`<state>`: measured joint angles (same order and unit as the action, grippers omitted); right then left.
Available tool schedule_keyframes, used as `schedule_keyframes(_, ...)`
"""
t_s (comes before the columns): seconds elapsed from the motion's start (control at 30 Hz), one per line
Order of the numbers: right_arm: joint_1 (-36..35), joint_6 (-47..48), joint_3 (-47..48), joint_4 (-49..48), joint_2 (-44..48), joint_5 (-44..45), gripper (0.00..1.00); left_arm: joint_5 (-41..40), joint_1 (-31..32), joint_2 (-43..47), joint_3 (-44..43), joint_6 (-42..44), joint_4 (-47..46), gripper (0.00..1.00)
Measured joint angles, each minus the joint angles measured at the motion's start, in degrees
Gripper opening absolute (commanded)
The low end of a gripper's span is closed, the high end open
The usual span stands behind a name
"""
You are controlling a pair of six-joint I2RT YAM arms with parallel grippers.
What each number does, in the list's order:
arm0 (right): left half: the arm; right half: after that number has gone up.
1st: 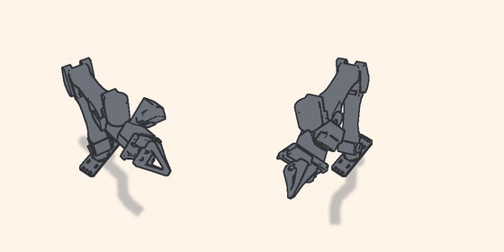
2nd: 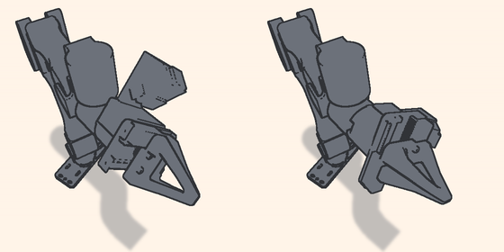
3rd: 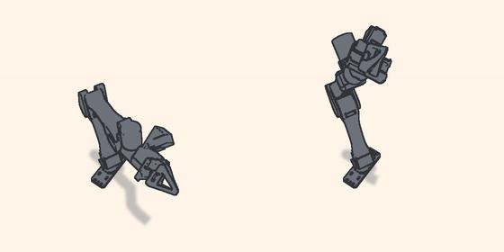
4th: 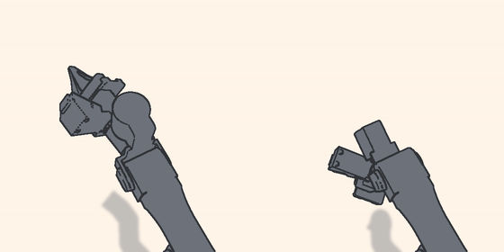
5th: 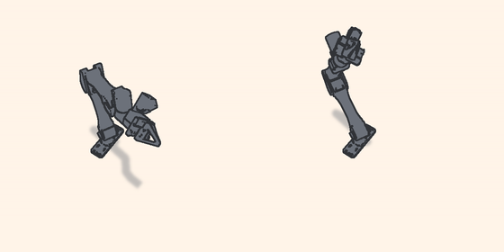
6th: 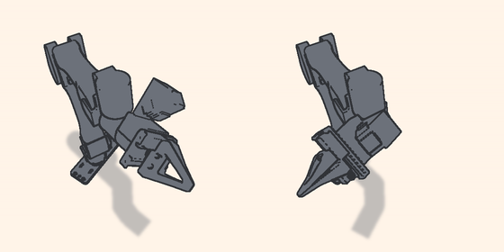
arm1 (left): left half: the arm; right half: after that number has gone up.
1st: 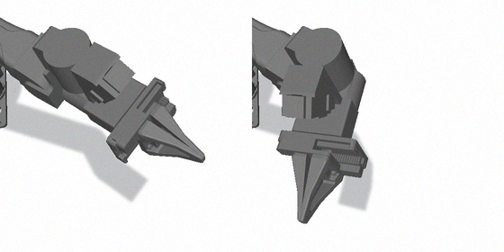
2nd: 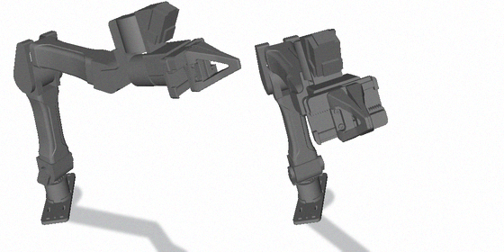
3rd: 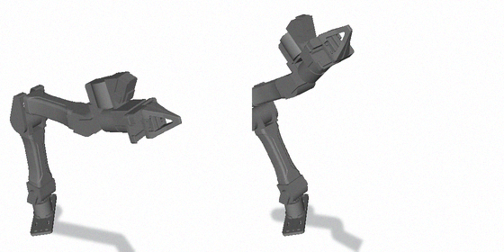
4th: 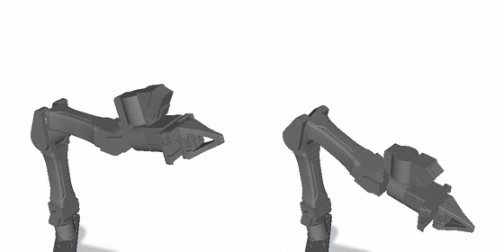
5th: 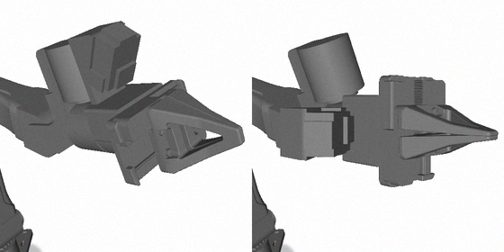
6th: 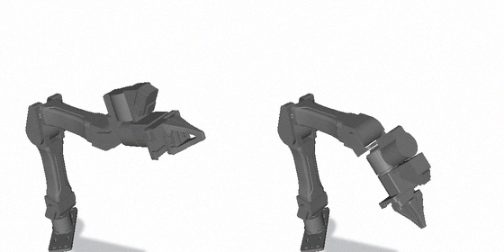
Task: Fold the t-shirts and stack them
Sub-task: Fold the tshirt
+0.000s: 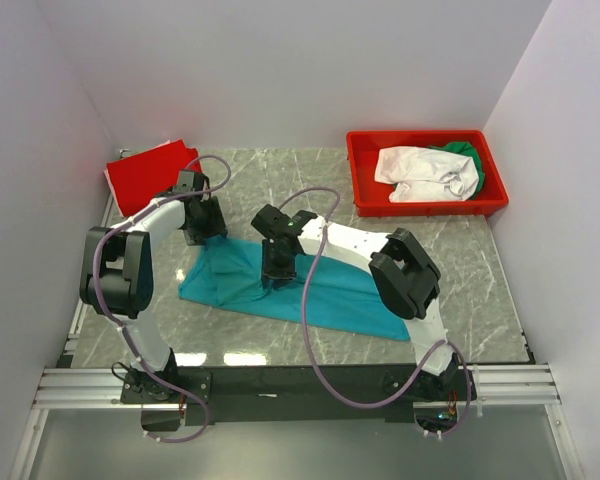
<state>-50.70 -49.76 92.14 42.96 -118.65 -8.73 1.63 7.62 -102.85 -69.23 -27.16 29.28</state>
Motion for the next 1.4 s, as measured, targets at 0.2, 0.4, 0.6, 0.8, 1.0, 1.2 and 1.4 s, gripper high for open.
schedule_keyframes(0.2,-0.3,0.1,0.0,0.1,-0.2,0.1,0.39,0.2,0.0,-0.1,0.0,-0.1,-0.5,0.53)
schedule_keyframes(0.4,-0.3,0.1,0.0,0.0,-0.2,0.3,0.39,0.5,0.0,-0.2,0.0,-0.1,-0.6,0.53)
schedule_keyframes(0.6,-0.3,0.3,0.2,-0.3,-0.7,0.0,0.38,0.5,0.0,-0.9,0.0,-0.1,-1.0,0.45)
schedule_keyframes(0.8,-0.3,1.3,2.0,-0.8,-3.7,-1.4,0.17,0.5,0.0,-2.1,0.0,-0.4,-1.2,0.24)
schedule_keyframes(1.0,-0.3,1.7,1.8,-0.6,-4.0,-1.4,0.0,0.4,0.0,-3.7,-1.4,-0.5,-1.0,0.0)
schedule_keyframes(1.2,0.4,2.1,-4.6,-1.8,-1.4,-3.1,0.0,0.2,-0.4,-4.7,-3.6,-0.3,-0.9,0.0)
schedule_keyframes(1.4,1.4,3.1,-7.9,-3.7,0.0,-6.6,0.0,0.2,-1.2,-5.0,-4.5,-0.1,-0.5,0.0)
